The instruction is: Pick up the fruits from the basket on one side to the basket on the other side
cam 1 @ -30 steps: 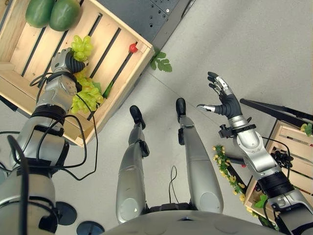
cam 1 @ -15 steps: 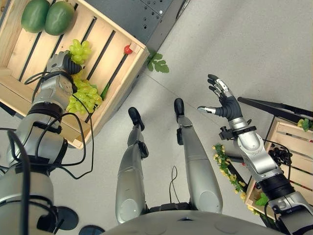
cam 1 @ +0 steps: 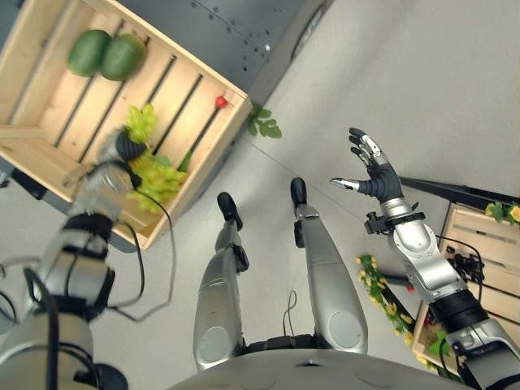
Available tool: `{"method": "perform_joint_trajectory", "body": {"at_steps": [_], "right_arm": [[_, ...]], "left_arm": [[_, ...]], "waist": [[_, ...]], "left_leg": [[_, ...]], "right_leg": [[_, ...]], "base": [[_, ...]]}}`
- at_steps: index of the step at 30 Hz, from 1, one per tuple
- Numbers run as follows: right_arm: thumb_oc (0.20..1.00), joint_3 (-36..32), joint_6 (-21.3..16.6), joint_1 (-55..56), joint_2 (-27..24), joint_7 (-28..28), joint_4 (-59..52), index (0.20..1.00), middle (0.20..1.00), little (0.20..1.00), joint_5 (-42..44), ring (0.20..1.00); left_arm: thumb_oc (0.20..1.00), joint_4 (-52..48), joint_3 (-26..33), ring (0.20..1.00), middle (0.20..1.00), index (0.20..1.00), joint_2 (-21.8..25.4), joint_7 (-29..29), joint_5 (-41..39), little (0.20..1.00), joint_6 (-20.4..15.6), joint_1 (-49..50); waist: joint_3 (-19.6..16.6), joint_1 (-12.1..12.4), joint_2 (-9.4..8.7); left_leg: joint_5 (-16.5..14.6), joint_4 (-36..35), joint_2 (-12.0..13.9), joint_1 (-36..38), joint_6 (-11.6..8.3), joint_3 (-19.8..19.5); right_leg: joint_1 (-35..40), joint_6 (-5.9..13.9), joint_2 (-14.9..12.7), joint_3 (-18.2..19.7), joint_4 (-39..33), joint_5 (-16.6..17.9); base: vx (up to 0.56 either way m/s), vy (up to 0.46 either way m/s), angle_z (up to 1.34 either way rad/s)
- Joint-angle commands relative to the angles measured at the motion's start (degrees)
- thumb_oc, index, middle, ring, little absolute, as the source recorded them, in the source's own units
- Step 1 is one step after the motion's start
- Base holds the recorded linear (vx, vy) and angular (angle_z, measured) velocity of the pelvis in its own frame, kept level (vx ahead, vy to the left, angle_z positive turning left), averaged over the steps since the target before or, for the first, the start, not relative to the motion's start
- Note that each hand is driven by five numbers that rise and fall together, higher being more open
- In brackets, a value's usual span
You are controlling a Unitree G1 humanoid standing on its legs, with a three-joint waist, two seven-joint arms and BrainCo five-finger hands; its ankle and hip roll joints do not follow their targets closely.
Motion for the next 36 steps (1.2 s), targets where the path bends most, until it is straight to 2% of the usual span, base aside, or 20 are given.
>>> {"method": "perform_joint_trajectory", "body": {"at_steps": [1,9,21,24,26,28,30,32,33,34,36], "right_arm": [[1.0,-4.2,-2.05,1.18,0.17,0.04,-2.53,1.0,1.0,1.0,-2.08,1.0],[1.0,-5.73,-0.76,4.78,-0.64,4.13,-1.54,1.0,1.0,1.0,-0.48,1.0],[1.0,-6.78,0.66,11.08,-1.05,9.29,-2.36,1.0,1.0,1.0,1.27,1.0],[1.0,-6.05,0.98,11.37,-1.22,9.95,-2.19,1.0,1.0,1.0,1.32,1.0],[1.0,-5.73,1.18,11.52,-1.8,10.66,-2.9,1.0,1.0,1.0,0.79,1.0],[1.0,-4.93,1.36,10.99,-2.5,11.2,-3.08,1.0,1.0,1.0,0.88,1.0],[1.0,-3.41,1.66,8.55,-3.3,12.09,-2.57,1.0,1.0,1.0,1.3,1.0],[1.0,-1.66,2.14,6.08,-3.6,13.32,-1.93,1.0,1.0,1.0,2.46,1.0],[1.0,-0.57,2.36,4.81,-3.69,14.23,-1.33,1.0,1.0,1.0,3.23,1.0],[1.0,0.26,2.75,4.02,-3.92,15.37,-1.11,1.0,1.0,1.0,4.18,1.0],[1.0,1.79,3.1,2.16,-3.88,16.96,-1.03,1.0,1.0,1.0,5.66,1.0]], "left_arm": [[0.2,-6.37,7.58,0.2,0.2,0.2,-0.12,3.26,-2.72,0.2,-2.1,3.47],[0.2,-14.8,14.51,0.2,0.2,0.2,-3.24,2.83,-3.64,0.2,-4.63,12.94],[0.2,-23.36,18.23,0.2,0.2,0.2,-5.16,1.8,-5.77,0.2,-7.77,19.13],[0.2,-27.13,17.88,0.2,0.2,0.2,-5.1,0.01,-9.98,0.2,-10.05,19.25],[0.2,-30.64,16.83,0.2,0.2,0.2,-4.78,-2.65,-13.99,0.2,-11.73,18.83],[0.2,-32.5,15.07,0.2,0.2,0.2,-4.24,-4.66,-17.13,0.2,-12.81,18.0],[0.2,-35.19,12.79,0.2,0.2,0.2,-3.71,-7.81,-21.43,0.2,-13.97,15.98],[0.2,-37.31,11.18,0.2,0.2,0.2,-3.36,-10.96,-26.16,0.2,-14.77,14.3],[0.2,-37.33,9.57,0.2,0.2,0.2,-2.97,-12.42,-28.38,0.2,-15.27,12.2],[0.2,-37.37,7.68,0.2,0.2,0.2,-2.6,-14.37,-30.19,0.2,-15.43,10.59],[0.2,-36.73,4.5,0.2,0.2,0.2,-1.78,-16.47,-33.3,0.2,-15.79,6.56]], "waist": [[1.22,1.41,0.6],[-3.4,2.29,2.04],[-10.0,2.36,3.66],[-11.61,2.19,3.75],[-12.58,1.8,3.36],[-13.26,1.7,2.75],[-13.65,2.55,1.57],[-15.08,2.96,0.78],[-15.88,2.71,0.29],[-16.82,1.85,-0.24],[-18.09,1.22,-1.27]], "left_leg": [[-8.49,5.35,-1.46,6.58,-1.82,-2.79],[-8.32,2.8,-1.75,12.55,-1.96,-3.46],[-8.21,0.67,-1.58,19.29,-1.99,-4.91],[-8.66,1.36,-1.03,20.73,-2.14,-5.21],[-9.55,2.91,-0.89,21.71,-2.11,-5.51],[-10.77,4.61,-1.84,22.42,-1.79,-6.95],[-12.08,8.98,-4.98,22.12,-1.87,-13.42],[-13.95,9.6,-7.5,23.29,-0.91,-18.73],[-13.94,8.17,-7.17,23.95,-0.81,-18.71],[-15.04,6.17,-6.56,24.93,-0.38,-17.14],[-15.03,2.12,-6.1,26.82,0.68,-13.8]], "right_leg": [[10.02,6.24,-1.19,-1.58,-11.75,7.33],[16.68,5.65,-1.13,-2.2,-14.76,6.84],[23.31,4.74,-0.77,-4.13,-15.13,4.54],[25.24,4.41,-0.59,-4.89,-14.47,3.36],[26.65,4.12,-0.38,-5.15,-13.53,2.46],[27.74,3.99,-0.02,-4.53,-12.9,2.29],[28.31,3.73,0.65,-2.41,-13.31,2.55],[28.24,4.31,1.51,0.38,-14.29,3.48],[28.49,5.07,1.72,1.63,-15.18,4.38],[28.54,5.83,1.56,2.06,-15.83,5.05],[27.59,7.79,1.71,4.26,-16.77,7.4]], "base": [[0.04,-0.007,0.22],[0.06,-0.005,0.08],[0.06,-0.003,0.1],[0.06,-0.026,0.15],[0.07,-0.005,0.15],[0.04,0.025,0.07],[-0.01,0.049,-0.12],[0.01,0.068,-0.51],[0.0,0.079,-0.79],[-0.03,0.078,-0.81],[-0.1,0.146,-0.59]]}}
